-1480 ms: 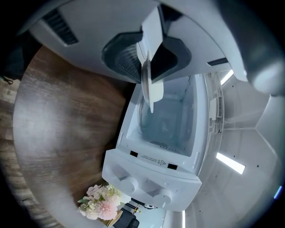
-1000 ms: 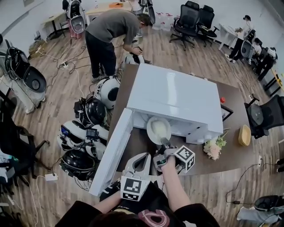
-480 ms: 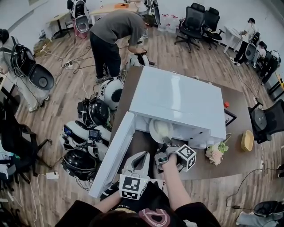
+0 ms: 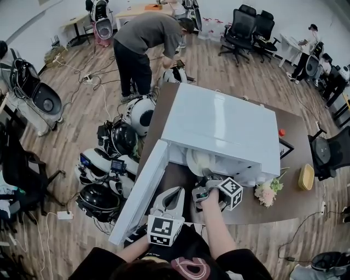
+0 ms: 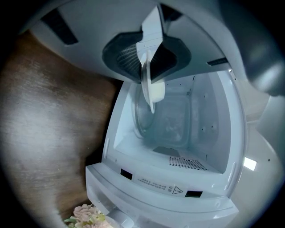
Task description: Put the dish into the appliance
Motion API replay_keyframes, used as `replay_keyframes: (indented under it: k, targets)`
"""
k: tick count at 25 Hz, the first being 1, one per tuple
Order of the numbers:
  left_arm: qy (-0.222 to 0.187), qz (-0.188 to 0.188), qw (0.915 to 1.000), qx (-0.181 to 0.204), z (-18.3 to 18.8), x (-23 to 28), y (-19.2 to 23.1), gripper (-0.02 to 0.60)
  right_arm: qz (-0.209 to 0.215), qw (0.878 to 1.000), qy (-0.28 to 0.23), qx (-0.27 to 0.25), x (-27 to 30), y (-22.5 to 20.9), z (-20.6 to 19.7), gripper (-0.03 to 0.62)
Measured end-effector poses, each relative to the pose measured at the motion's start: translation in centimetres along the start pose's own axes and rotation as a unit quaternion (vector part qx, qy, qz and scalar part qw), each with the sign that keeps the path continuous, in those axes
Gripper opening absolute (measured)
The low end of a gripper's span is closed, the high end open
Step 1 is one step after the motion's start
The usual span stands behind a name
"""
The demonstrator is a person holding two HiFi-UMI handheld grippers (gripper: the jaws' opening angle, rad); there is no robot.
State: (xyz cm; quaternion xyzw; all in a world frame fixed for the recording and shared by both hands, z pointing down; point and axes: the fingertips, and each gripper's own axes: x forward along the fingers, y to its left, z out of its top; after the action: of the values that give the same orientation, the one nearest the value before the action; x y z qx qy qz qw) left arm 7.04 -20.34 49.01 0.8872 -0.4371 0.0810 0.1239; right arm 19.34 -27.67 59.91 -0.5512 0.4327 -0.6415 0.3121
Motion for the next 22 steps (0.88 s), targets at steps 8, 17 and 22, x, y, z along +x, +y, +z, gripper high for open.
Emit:
replay_keyframes:
  k: [8,17,22]
  targets:
    - [0.002,0.013,0.9999,-0.006,-0.2,0.3,0.6,0.009,-0.003,1.000,-0.001,0.010,0.9,0.0,0.4,0.054]
    - [0.007,0.024,0.9997,-0.004,-0.4,0.9,0.9,0.009,-0.006,1.000,0.002,0.007,2.1,0.6,1.0,0.054]
    - [0.012,0.033,0.9994,-0.006,-0.3,1.2,1.2,0.009,-0.011,1.000,0.003,0.006,2.7,0.7,1.4,0.051]
